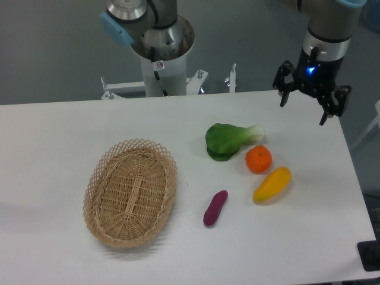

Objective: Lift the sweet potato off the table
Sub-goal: 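Move the open gripper over the purple sweet potato and lower it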

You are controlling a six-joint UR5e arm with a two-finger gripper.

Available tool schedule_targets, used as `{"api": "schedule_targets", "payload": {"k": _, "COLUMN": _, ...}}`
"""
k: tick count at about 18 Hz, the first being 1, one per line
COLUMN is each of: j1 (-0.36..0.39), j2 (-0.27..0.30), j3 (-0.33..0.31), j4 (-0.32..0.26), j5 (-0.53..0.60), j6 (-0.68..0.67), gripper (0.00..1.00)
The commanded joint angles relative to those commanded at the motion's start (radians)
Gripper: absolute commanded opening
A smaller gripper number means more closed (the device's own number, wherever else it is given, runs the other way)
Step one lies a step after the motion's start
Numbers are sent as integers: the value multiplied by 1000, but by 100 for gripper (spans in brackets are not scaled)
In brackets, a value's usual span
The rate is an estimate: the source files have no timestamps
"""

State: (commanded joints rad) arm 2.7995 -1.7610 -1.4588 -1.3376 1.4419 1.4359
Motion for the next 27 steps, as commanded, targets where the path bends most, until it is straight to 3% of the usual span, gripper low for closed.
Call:
{"api": "schedule_targets", "payload": {"k": 7, "j1": -64, "j2": -21, "j3": -31, "j4": 40, "j5": 2, "j6": -153, "gripper": 100}}
{"api": "schedule_targets", "payload": {"k": 12, "j1": -144, "j2": -61, "j3": -84, "j4": 187, "j5": 0, "j6": -326, "gripper": 100}}
{"api": "schedule_targets", "payload": {"k": 17, "j1": -250, "j2": -167, "j3": -153, "j4": 383, "j5": 5, "j6": -472, "gripper": 100}}
{"api": "schedule_targets", "payload": {"k": 20, "j1": -287, "j2": -219, "j3": -161, "j4": 408, "j5": 6, "j6": -494, "gripper": 100}}
{"api": "schedule_targets", "payload": {"k": 25, "j1": -316, "j2": -258, "j3": -216, "j4": 434, "j5": 8, "j6": -480, "gripper": 100}}
{"api": "schedule_targets", "payload": {"k": 27, "j1": -324, "j2": -273, "j3": -251, "j4": 500, "j5": 11, "j6": -480, "gripper": 100}}
